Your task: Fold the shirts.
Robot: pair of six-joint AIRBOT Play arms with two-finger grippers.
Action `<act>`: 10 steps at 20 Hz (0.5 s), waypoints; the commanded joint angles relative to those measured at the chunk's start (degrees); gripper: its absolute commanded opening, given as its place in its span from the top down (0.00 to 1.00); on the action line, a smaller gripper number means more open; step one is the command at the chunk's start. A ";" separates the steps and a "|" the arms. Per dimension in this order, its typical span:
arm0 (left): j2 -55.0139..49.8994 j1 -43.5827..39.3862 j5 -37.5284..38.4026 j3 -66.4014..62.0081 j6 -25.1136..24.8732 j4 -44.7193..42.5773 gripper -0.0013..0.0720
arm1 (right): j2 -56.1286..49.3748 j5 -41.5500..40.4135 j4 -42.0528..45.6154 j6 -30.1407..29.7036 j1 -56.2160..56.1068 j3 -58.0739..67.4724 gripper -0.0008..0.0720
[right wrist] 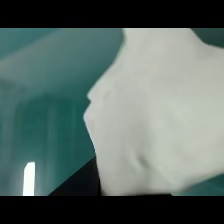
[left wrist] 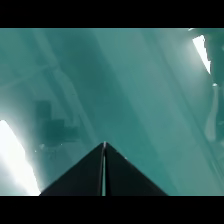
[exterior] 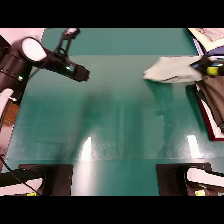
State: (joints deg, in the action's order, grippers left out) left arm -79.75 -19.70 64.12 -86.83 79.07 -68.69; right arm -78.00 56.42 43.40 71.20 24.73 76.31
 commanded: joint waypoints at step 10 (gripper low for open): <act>-0.24 -6.97 -4.81 6.29 3.65 0.61 0.95 | -13.92 2.34 2.25 -3.17 9.99 30.75 0.96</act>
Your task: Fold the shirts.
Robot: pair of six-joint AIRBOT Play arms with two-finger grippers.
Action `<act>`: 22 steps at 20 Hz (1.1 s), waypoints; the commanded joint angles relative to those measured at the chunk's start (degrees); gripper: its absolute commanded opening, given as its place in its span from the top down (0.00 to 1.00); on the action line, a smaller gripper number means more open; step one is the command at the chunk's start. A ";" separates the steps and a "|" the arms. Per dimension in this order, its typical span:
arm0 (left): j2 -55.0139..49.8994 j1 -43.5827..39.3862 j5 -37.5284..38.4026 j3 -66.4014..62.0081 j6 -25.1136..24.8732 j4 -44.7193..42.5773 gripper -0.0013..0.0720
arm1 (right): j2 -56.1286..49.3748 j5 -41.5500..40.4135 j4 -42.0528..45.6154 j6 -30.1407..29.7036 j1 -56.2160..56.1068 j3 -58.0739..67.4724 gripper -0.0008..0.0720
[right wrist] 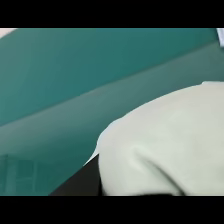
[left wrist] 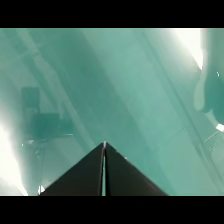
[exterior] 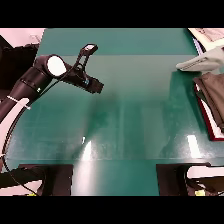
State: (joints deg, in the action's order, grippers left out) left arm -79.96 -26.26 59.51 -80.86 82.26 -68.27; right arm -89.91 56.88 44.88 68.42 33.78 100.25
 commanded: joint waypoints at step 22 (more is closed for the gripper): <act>-0.02 -0.42 -1.38 0.33 -0.24 0.11 0.95 | 29.35 23.02 24.85 5.29 23.26 -19.37 0.95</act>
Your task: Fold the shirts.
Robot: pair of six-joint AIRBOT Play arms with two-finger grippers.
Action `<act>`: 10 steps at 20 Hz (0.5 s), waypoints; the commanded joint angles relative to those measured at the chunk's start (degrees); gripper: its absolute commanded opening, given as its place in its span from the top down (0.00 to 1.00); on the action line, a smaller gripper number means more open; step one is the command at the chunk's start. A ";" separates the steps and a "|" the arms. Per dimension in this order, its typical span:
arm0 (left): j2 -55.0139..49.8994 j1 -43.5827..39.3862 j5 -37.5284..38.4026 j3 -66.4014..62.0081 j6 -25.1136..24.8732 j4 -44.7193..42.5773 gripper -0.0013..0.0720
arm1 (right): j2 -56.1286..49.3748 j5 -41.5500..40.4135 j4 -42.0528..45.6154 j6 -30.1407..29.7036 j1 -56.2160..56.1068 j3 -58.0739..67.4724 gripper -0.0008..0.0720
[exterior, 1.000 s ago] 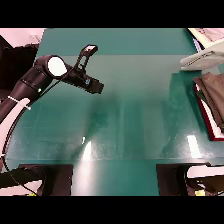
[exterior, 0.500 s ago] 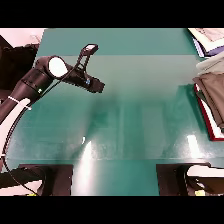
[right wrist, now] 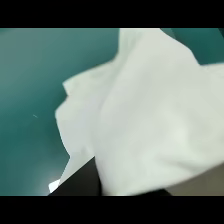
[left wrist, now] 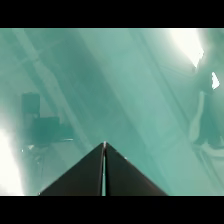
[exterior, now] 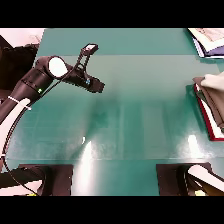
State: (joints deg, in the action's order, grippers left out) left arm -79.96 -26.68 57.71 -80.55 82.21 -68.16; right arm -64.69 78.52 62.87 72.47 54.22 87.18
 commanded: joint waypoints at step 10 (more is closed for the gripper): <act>-0.04 0.00 0.24 0.02 -0.15 0.04 0.95 | 10.32 0.02 8.26 4.22 8.76 -14.80 0.35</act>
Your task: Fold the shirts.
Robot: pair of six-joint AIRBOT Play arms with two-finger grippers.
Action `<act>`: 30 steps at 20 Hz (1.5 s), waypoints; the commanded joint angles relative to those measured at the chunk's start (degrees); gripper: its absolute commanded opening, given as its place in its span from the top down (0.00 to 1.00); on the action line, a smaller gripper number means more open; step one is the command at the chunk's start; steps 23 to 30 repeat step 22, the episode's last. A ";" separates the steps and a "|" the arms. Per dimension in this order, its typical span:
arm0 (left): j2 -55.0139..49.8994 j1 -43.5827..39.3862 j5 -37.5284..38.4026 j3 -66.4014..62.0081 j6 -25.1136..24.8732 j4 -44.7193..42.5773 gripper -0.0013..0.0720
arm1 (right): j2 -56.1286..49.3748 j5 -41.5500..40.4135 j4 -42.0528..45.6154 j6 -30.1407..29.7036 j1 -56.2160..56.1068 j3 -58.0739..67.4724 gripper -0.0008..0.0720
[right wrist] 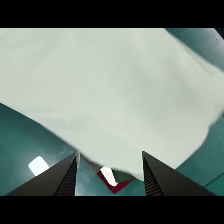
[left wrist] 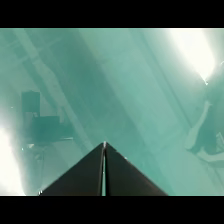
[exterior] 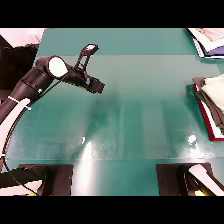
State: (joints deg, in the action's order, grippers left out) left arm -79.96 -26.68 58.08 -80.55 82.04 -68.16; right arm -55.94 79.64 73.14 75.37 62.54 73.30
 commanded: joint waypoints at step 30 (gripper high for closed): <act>-0.02 0.00 -6.95 0.00 0.07 -0.37 0.95 | 2.51 -2.60 -20.63 1.25 -40.70 -0.92 0.96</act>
